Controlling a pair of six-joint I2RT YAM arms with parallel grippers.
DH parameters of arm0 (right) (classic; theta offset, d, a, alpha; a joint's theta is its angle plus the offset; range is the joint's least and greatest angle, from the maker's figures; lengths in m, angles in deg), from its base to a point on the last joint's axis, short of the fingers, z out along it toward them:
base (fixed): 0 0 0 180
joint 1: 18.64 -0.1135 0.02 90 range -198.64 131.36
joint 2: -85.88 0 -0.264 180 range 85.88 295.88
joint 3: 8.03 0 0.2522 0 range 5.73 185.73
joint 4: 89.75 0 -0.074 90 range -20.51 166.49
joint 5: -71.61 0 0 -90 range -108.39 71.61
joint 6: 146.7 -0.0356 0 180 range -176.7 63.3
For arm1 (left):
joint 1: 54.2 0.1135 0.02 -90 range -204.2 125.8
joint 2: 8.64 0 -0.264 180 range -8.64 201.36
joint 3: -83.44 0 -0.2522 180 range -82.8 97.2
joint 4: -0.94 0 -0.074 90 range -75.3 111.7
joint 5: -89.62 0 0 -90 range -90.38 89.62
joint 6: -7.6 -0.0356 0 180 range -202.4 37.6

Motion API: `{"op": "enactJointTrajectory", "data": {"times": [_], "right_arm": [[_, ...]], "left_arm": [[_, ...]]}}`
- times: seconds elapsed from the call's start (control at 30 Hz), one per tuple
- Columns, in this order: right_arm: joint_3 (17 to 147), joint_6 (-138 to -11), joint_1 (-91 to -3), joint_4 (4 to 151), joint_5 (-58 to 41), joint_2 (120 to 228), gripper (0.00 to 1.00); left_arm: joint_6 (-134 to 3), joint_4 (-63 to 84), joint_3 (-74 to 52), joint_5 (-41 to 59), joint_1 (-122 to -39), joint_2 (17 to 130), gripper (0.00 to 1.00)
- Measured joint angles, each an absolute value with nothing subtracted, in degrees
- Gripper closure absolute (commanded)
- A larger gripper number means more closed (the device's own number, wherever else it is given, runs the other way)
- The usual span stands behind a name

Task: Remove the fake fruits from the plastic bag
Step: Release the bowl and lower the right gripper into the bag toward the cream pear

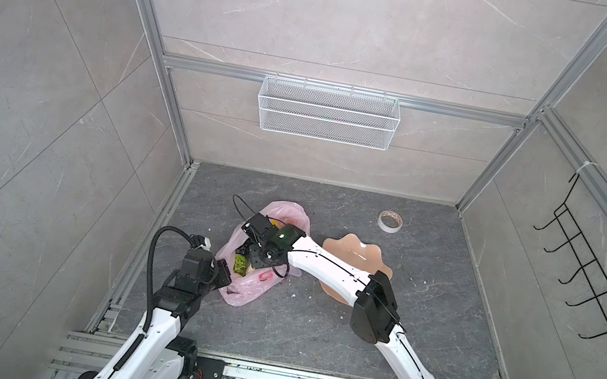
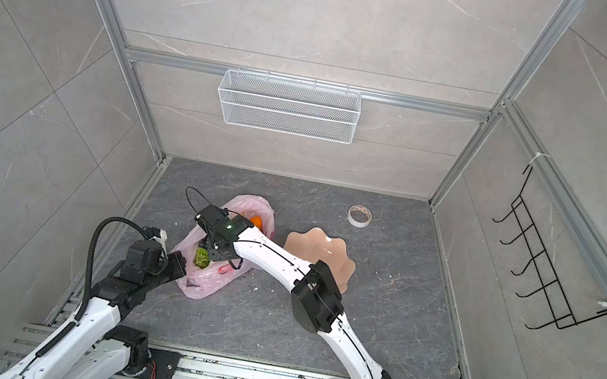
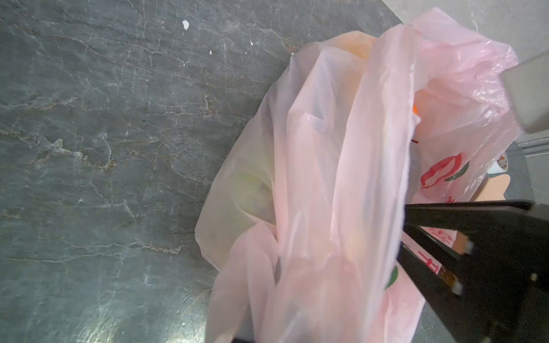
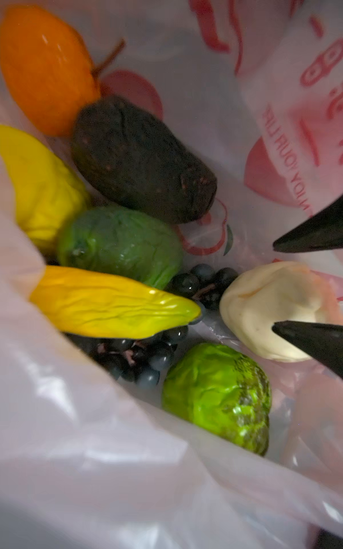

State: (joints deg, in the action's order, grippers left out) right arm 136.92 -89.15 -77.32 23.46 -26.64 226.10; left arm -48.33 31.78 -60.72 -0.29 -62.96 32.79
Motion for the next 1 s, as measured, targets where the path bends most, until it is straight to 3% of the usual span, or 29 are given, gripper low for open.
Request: {"op": "enactJointTrajectory", "data": {"times": [0.5,0.7,0.87,1.0], "right_arm": [[102.65,-92.97,-80.01,41.31,-25.59,210.13,0.58],[98.17,-93.61,-80.58,42.30,-25.37,210.06,0.54],[98.19,-93.59,-80.82,42.78,-25.68,207.31,0.50],[98.17,-93.65,-82.35,43.02,-27.16,203.50,0.45]], "left_arm": [[-45.93,33.77,-59.45,-0.22,-62.96,41.10,0.91],[-43.90,35.52,-59.38,1.24,-62.96,41.18,0.76],[-42.63,39.67,-57.42,3.25,-62.96,40.09,0.53],[-41.54,43.14,-55.16,5.96,-62.98,39.19,0.41]]}}
